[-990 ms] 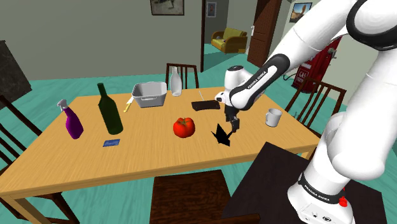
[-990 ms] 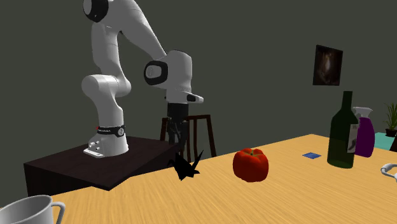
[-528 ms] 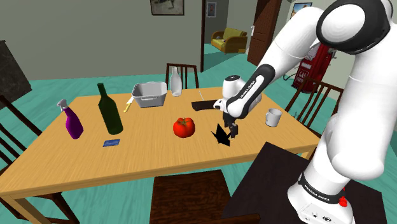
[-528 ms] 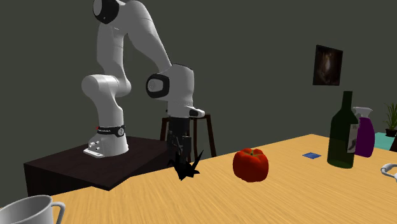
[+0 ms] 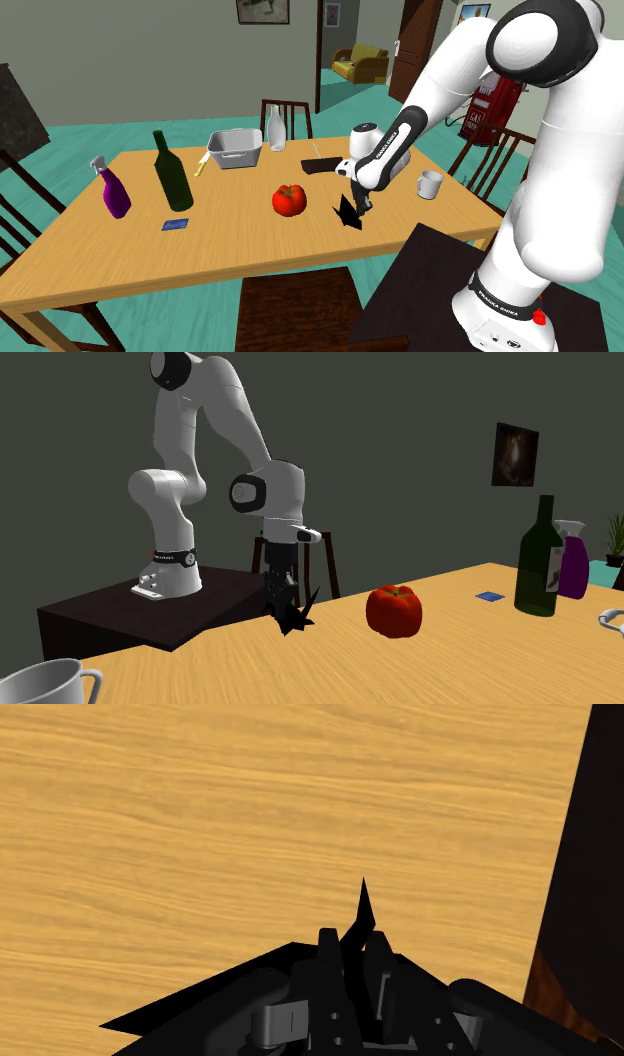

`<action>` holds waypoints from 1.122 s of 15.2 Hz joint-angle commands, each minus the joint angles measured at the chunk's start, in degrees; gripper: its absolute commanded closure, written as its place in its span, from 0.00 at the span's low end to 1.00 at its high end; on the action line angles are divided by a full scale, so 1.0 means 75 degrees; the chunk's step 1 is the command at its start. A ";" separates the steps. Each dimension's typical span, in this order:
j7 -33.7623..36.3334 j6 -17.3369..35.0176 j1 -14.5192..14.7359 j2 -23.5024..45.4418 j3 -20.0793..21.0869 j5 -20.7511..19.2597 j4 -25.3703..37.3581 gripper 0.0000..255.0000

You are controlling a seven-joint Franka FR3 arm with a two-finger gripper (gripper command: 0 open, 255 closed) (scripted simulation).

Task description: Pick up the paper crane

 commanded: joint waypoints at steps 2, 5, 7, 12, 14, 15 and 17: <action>-0.0002 0.0002 -0.0001 0.0005 0.0001 0.0001 -0.0001 1.00; 0.0001 -0.0015 0.0003 -0.0003 0.0003 0.0002 0.0009 1.00; 0.0038 -0.0241 0.0027 -0.0243 -0.0033 -0.0080 0.0001 1.00; 0.0114 -0.0820 0.0062 -0.0821 -0.0084 -0.0259 0.0014 1.00; 0.0137 -0.1056 0.0069 -0.1043 -0.0092 -0.0318 0.0032 1.00; 0.0147 -0.1174 0.0071 -0.1151 -0.0093 -0.0345 0.0044 1.00; 0.0164 -0.1411 0.0073 -0.1363 -0.0092 -0.0393 0.0074 1.00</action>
